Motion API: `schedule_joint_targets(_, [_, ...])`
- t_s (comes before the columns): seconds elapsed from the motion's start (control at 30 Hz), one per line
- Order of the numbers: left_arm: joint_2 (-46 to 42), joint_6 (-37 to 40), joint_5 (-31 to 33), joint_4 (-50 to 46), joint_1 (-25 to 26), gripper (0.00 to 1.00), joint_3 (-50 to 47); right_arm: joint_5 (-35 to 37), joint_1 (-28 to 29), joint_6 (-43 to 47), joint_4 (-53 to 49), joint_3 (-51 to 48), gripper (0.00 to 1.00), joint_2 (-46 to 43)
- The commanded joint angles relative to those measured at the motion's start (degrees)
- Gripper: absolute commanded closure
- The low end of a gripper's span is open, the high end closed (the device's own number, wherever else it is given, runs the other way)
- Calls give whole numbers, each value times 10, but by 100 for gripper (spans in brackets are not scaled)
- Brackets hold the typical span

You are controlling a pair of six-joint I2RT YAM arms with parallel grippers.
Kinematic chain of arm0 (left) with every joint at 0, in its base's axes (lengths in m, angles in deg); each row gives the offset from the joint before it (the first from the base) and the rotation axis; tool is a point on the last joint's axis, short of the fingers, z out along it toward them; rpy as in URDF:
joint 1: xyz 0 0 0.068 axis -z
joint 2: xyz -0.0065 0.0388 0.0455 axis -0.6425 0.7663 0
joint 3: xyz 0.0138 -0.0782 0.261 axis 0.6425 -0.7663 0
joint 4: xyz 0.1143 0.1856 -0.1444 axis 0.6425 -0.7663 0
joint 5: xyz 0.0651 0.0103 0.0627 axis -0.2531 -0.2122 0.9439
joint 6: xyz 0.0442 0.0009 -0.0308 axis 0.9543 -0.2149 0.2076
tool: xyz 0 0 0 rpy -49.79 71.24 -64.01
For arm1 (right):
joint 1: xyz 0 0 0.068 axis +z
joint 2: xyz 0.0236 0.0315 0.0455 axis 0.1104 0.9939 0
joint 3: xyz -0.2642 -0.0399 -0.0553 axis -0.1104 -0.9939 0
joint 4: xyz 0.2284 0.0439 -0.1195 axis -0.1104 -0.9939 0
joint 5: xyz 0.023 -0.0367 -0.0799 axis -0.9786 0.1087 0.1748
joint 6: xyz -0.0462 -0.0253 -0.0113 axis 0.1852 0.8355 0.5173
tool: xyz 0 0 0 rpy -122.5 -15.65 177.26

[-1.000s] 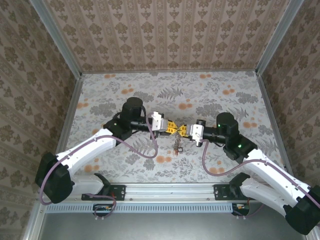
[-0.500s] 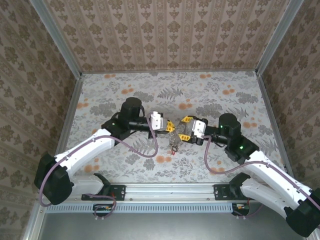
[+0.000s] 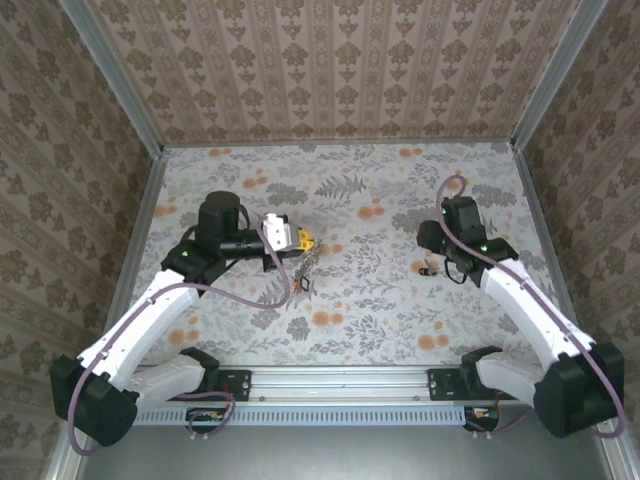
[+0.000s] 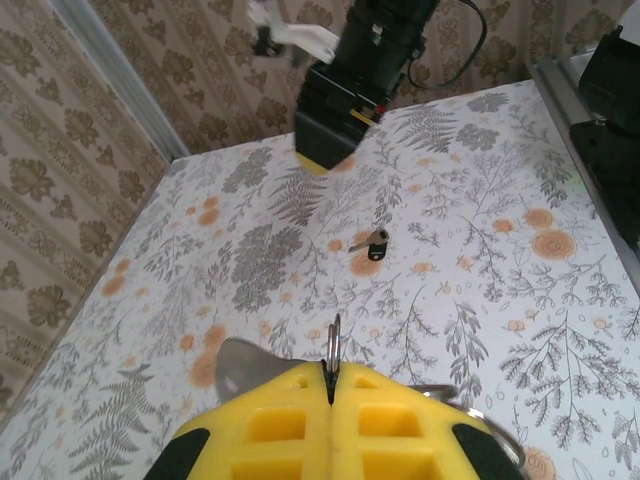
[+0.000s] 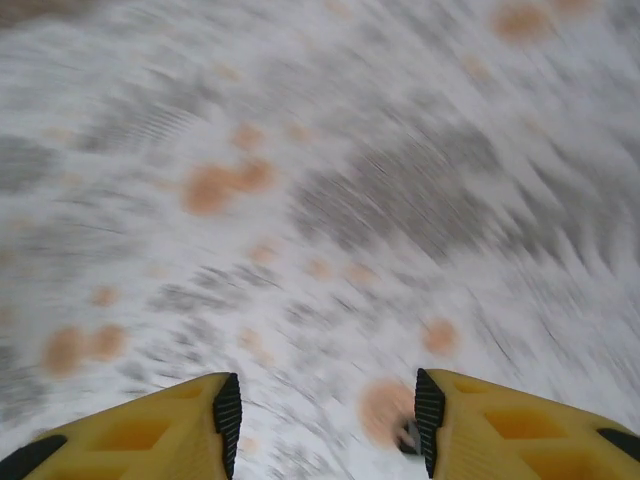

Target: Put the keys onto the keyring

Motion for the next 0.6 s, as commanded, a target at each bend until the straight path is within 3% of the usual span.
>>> schedule_joint_targets(0.0, [-18,11,-21,-16,-12,100,2,11,-27,-114,-121,0,46,51])
schedule_joint_targets(0.13, [-29,8,-23,-19,-21,100,-8,-17,-31,-105,-126,20,57,110])
schedule_joint_targets(0.57, [-83,-18,-24,-7,-33,100,-47,4,-35,-103,-76,31,61,219])
